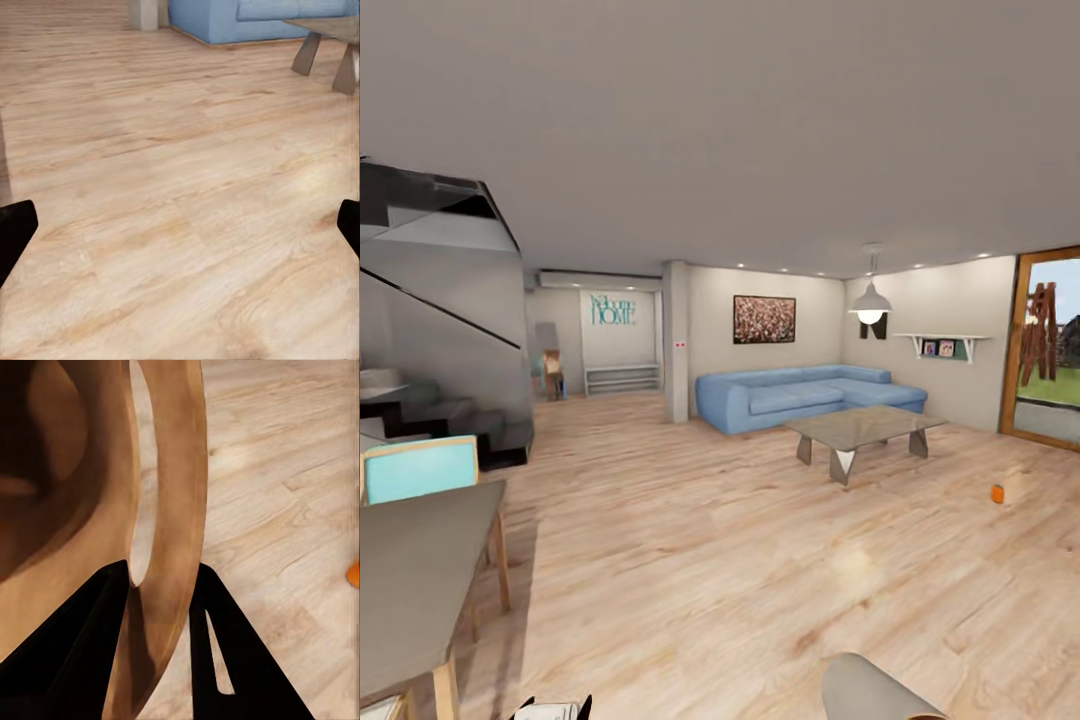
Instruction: Put the three can of soda from the living room inside the tash can in the kitchen.
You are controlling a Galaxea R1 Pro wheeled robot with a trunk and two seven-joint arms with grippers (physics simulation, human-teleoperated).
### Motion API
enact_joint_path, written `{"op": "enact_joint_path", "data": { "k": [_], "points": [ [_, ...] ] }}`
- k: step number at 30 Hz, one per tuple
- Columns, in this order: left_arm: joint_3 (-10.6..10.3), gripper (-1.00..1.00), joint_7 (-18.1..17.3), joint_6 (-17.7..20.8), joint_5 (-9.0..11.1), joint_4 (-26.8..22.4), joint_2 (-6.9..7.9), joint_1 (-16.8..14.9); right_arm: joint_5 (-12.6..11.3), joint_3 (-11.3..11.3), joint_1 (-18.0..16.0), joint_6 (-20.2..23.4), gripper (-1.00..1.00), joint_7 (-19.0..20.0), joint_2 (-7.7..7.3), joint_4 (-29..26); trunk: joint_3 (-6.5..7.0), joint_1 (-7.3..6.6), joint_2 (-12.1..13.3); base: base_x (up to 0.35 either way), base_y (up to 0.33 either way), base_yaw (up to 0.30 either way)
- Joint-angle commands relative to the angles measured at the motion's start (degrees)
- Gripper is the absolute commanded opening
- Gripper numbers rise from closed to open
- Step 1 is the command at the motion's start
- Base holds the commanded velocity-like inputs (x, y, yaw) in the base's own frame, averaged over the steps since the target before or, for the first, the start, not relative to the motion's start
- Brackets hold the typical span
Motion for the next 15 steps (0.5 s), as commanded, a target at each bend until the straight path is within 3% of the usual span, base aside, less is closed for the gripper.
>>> {"op": "enact_joint_path", "data": {
  "k": [1,7,15],
  "points": [
    [0.0,1.00,0.0,0.0,0.0,0.0,0.00,0.0,-0.3,-0.7,0.0,0.0,-1.00,0.2,0.02,-0.1,0.08,0.00,0.0,0.261,-0.175,-0.192],
    [0.0,1.00,0.0,0.0,0.0,0.1,0.00,0.0,-0.3,-0.7,-0.1,0.0,-1.00,0.2,0.05,-0.1,0.48,0.00,0.0,0.280,-0.137,-0.192],
    [0.0,1.00,0.0,0.1,0.0,0.1,0.00,0.0,-0.3,-0.8,-0.1,0.0,-1.00,0.2,0.06,-0.1,0.95,0.00,0.0,0.318,0.020,-0.160]
  ]
}}
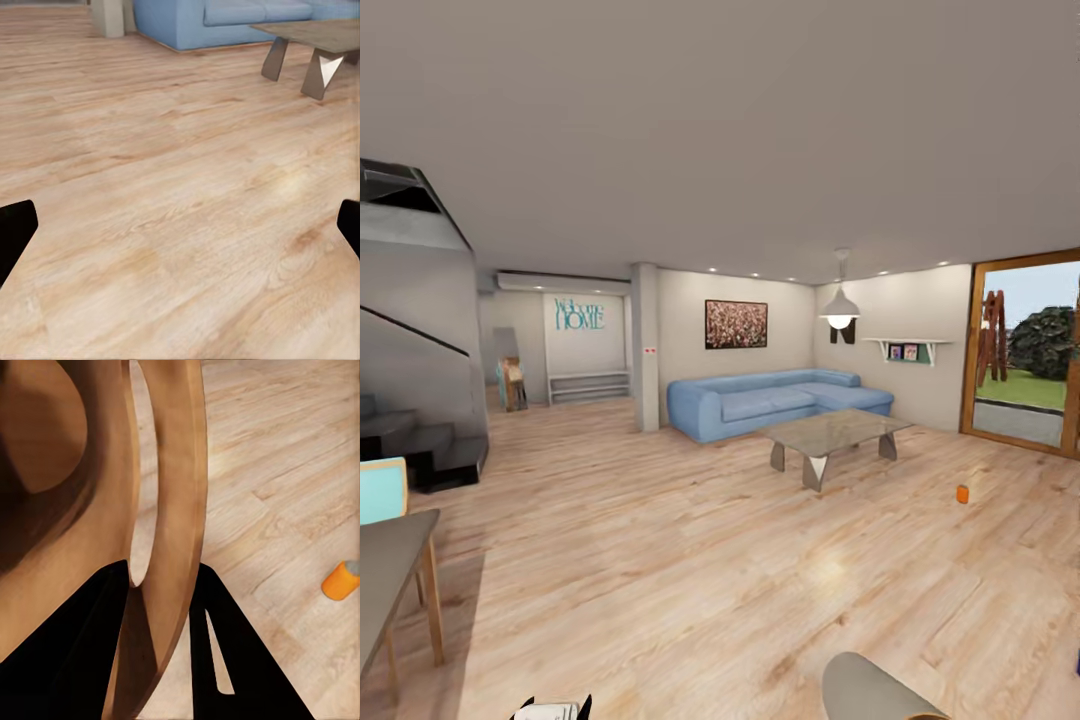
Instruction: Put the three can of soda from the living room inside the tash can in the kitchen.
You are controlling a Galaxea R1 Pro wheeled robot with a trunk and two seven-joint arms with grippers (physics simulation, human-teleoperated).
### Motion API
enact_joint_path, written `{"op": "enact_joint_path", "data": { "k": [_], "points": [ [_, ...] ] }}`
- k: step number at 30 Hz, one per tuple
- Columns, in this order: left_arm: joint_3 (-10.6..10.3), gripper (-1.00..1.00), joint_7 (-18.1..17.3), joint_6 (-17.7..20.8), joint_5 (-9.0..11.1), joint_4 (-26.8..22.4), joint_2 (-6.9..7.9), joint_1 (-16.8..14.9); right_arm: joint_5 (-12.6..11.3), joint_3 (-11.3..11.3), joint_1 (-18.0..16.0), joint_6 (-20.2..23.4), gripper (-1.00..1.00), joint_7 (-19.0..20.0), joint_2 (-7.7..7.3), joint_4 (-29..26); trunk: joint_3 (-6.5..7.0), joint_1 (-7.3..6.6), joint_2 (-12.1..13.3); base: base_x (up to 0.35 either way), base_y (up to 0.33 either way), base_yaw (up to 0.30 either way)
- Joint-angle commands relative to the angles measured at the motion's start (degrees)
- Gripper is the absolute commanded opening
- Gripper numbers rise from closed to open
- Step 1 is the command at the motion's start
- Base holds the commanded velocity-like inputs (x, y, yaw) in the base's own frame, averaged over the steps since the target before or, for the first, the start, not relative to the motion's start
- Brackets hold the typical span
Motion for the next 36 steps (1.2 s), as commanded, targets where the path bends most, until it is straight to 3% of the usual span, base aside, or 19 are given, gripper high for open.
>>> {"op": "enact_joint_path", "data": {
  "k": [1,26,36],
  "points": [
    [0.0,1.00,0.0,0.0,0.0,0.0,0.00,0.0,-0.2,-0.6,0.0,0.0,-1.00,0.2,0.00,-0.1,0.04,0.00,0.0,0.322,0.084,-0.070],
    [0.0,1.00,0.0,-0.1,0.0,-0.2,0.00,0.1,-0.2,-0.6,0.0,0.0,-1.00,0.2,0.00,-0.1,0.12,0.00,0.0,0.286,0.084,-0.008],
    [0.0,1.00,0.0,-0.1,0.0,-0.1,0.00,0.1,-0.2,-0.6,0.0,0.0,-1.00,0.2,-0.08,-0.1,0.27,0.00,0.0,0.316,0.001,-0.194]
  ]
}}
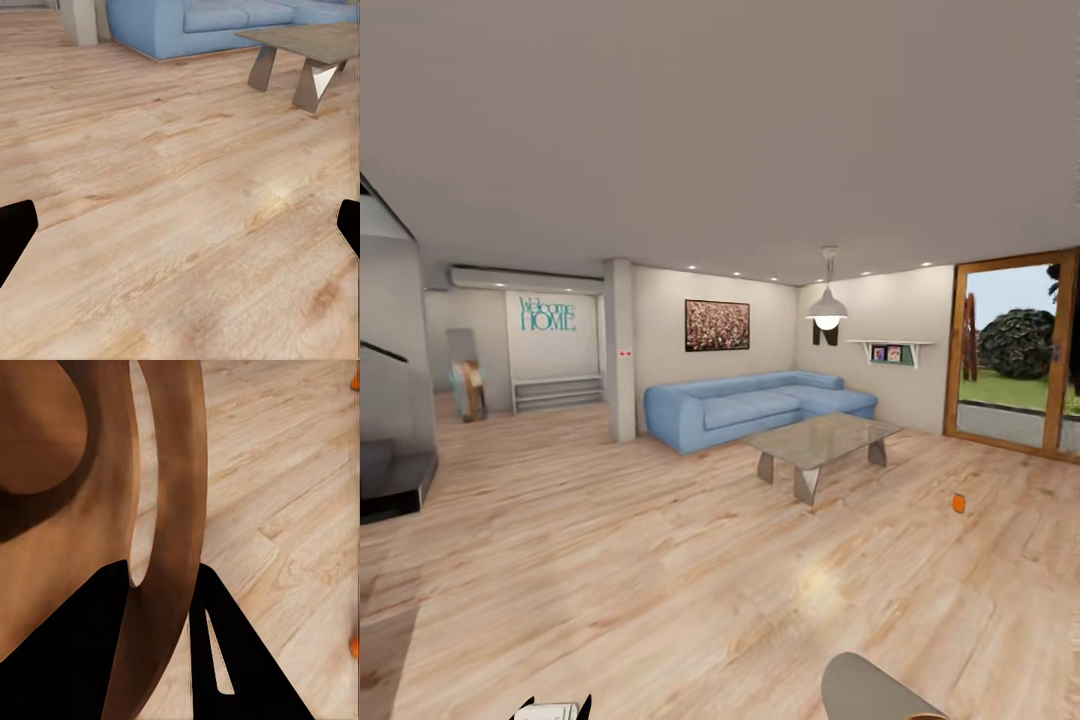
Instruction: Put the three can of soda from the living room inside the tash can in the kitchen.
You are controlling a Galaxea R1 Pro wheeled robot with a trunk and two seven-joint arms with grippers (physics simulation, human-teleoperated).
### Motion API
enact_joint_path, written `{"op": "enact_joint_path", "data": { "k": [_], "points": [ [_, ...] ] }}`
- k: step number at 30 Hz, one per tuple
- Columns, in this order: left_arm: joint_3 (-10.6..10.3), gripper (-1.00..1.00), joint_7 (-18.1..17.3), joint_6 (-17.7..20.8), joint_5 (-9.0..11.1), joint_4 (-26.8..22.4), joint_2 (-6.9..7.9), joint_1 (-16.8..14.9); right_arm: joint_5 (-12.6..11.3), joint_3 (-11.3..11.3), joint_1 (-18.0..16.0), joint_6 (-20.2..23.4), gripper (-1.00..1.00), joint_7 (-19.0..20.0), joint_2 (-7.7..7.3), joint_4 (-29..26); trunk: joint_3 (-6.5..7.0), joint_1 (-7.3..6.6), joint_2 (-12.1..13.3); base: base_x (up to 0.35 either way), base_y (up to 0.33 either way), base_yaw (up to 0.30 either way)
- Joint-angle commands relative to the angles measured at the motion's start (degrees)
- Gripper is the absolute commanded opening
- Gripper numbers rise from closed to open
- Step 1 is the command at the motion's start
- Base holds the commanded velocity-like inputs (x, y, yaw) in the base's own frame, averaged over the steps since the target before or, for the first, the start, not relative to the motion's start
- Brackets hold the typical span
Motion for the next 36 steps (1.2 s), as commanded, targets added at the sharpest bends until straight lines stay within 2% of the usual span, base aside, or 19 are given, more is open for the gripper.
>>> {"op": "enact_joint_path", "data": {
  "k": [1,18,36],
  "points": [
    [0.0,1.00,0.0,0.0,0.0,0.0,0.00,0.0,-0.3,-0.8,0.0,0.0,-1.00,0.2,0.00,-0.1,0.04,0.00,0.0,0.322,0.000,-0.238],
    [0.0,1.00,0.0,0.0,0.0,0.0,0.00,0.0,-0.3,-0.8,0.0,0.1,-1.00,0.2,-0.08,-0.1,0.12,0.00,0.0,0.322,0.000,-0.249],
    [0.0,1.00,0.0,0.0,0.0,0.0,0.00,0.0,-0.3,-0.8,0.0,0.2,-1.00,-0.3,-0.01,-0.1,-0.35,0.00,0.0,0.322,0.000,-0.244]
  ]
}}
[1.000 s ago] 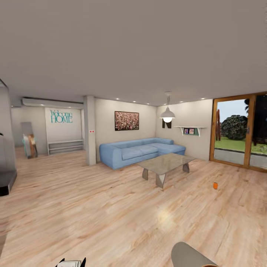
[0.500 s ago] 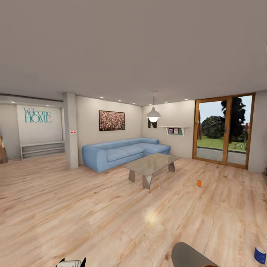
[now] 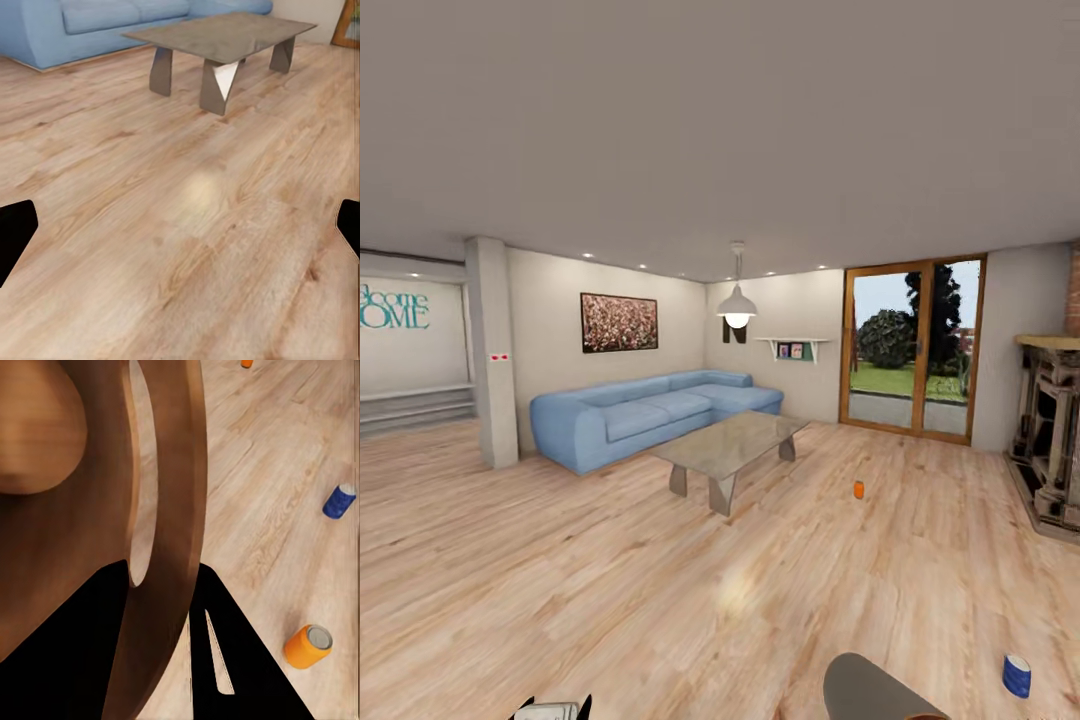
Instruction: Put the three can of soda from the living room inside the tash can in the kitchen.
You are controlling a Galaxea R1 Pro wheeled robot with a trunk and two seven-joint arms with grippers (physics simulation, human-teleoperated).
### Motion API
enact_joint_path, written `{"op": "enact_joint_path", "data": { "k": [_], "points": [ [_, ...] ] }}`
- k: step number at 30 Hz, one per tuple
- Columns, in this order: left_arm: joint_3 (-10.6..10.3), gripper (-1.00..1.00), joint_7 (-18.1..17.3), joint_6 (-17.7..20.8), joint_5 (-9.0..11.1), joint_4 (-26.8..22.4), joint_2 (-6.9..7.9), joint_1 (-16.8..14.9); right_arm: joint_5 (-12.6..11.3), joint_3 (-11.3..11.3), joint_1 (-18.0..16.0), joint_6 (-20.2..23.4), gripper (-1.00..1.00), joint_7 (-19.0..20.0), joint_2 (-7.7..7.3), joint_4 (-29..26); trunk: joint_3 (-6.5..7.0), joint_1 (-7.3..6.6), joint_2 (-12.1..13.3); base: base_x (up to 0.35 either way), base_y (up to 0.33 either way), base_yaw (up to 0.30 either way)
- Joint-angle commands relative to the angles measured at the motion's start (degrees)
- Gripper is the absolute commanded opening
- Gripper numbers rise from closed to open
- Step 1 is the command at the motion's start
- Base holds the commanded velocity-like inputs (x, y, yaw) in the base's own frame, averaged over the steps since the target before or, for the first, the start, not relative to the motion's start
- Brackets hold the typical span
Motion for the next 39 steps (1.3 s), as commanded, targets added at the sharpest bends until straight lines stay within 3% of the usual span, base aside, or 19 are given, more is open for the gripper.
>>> {"op": "enact_joint_path", "data": {
  "k": [1,22,39],
  "points": [
    [0.0,1.00,0.0,0.0,0.0,0.0,0.00,0.0,-0.2,-0.8,0.0,0.0,-1.00,0.2,0.00,-0.2,-0.02,0.00,0.0,0.322,0.005,-0.239],
    [0.0,1.00,0.0,0.0,0.0,0.0,0.04,0.0,-0.2,-0.8,0.0,-0.1,-1.00,0.1,0.00,-0.2,-0.74,0.00,0.0,0.294,0.146,-0.236],
    [0.0,1.00,0.0,-0.1,0.0,0.0,0.08,0.0,-0.2,-0.8,-0.1,-0.1,-1.00,0.1,0.00,-0.2,-0.79,0.00,0.0,-0.002,0.089,-0.167]
  ]
}}
